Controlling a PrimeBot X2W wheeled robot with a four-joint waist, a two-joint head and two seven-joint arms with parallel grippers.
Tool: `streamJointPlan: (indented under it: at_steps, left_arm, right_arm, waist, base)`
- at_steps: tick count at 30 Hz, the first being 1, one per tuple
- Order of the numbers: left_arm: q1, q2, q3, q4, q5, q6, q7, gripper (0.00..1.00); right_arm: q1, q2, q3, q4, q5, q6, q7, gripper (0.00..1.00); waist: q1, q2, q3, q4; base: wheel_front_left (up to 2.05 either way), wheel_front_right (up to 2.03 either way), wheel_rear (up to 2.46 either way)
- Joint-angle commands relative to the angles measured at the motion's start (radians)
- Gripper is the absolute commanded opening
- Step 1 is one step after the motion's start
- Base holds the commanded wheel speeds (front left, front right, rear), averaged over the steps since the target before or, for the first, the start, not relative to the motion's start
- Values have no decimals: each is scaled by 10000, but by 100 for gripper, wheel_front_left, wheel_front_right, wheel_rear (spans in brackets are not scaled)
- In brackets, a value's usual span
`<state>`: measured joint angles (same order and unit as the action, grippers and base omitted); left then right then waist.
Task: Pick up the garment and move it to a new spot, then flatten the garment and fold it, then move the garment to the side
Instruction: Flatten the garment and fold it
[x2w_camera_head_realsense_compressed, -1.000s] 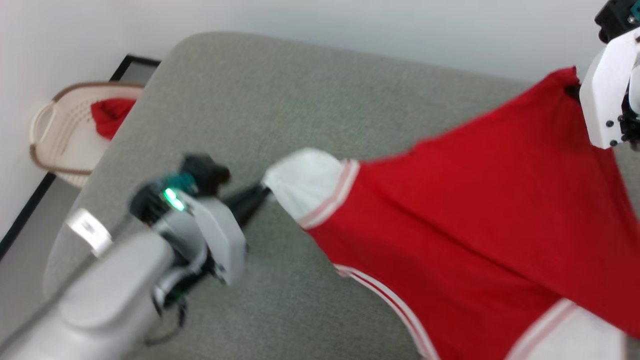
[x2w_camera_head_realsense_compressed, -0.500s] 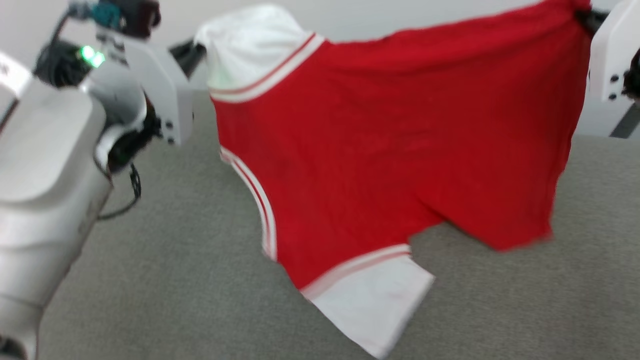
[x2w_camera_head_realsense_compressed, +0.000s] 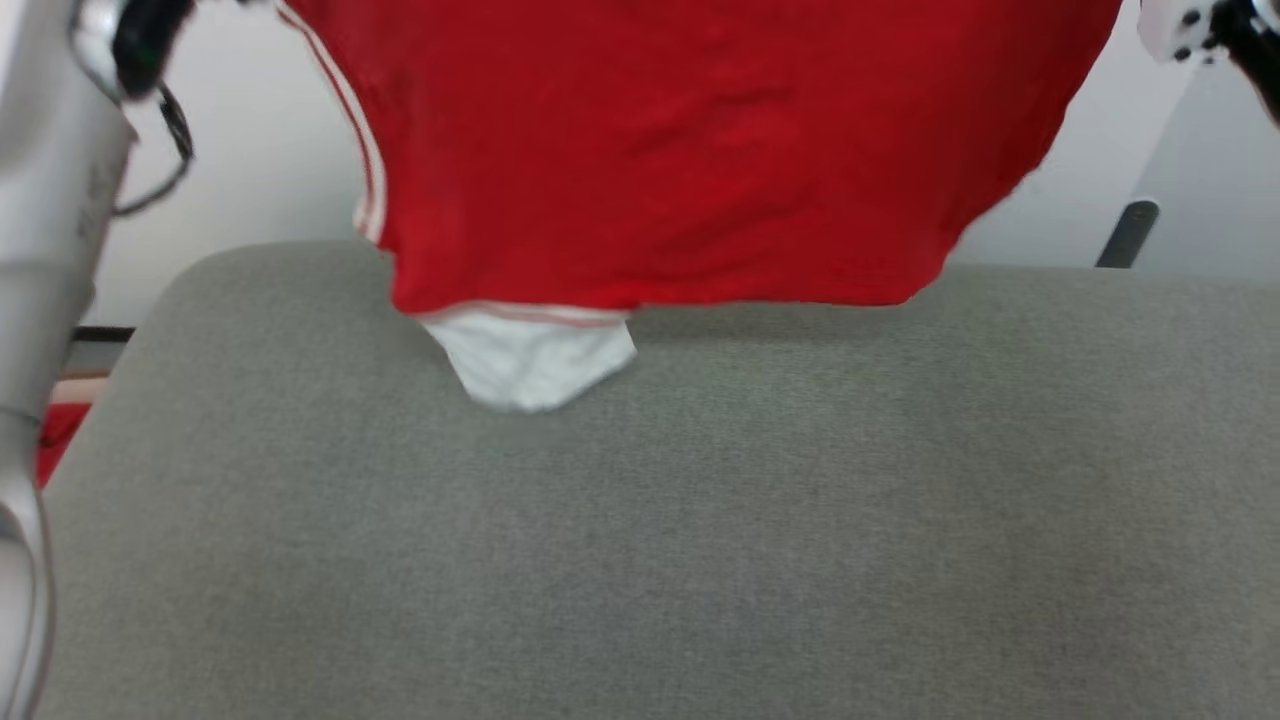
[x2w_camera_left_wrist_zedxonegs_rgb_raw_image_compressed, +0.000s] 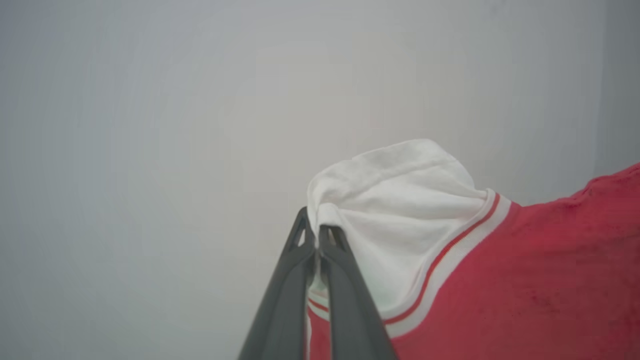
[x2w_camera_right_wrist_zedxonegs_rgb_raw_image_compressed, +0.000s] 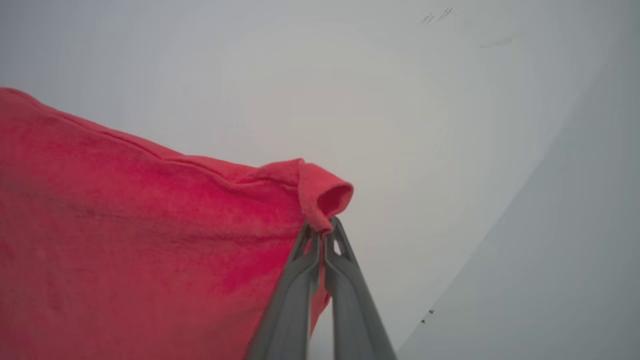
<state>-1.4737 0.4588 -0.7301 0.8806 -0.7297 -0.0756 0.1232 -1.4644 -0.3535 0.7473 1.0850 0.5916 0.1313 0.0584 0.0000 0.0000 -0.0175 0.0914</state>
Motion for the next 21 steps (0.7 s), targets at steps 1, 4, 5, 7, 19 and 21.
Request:
streamJointPlan:
  at_steps: [1, 4, 5, 7, 19, 21]
  left_arm:
    - [-216, -25, 51, 149, 40, 63, -165, 0]
    - [-721, -174, 89, 643, 151, 98, -539, 0]
    - [-904, -245, 74, 789, 195, 63, -637, 0]
    - [-1187, -332, 41, 1078, 252, -1, -795, 0]
    - [-3065, -387, -51, 1882, 584, -96, -1666, 0]
    - [-3531, -380, 10, 1905, 617, -15, -1801, 0]
  right_arm:
    - [-158, 114, -61, 111, -132, -11, -110, 0]
    - [-394, 367, -137, 455, -284, -11, -305, 0]
    - [-452, 420, -163, 553, -286, -11, -364, 0]
    - [-587, 512, -204, 723, -351, -11, -445, 0]
    - [-1945, 583, -407, 999, -475, -11, -636, 0]
    - [-2416, 589, -475, 1032, -595, -11, -732, 0]
  waist:
    - [0, 0, -13, -185]
    - [0, 0, 22, -291]
    - [0, 0, 39, -317]
    - [0, 0, 102, -357]
    - [0, 0, 2650, -562]
    - [0, 0, 3418, -623]
  base:
    - [0, 0, 0]
    - [0, 0, 0]
    - [0, 0, 0]
    - [0, 0, 0]
    - [0, 0, 0]
    - [0, 0, 0]
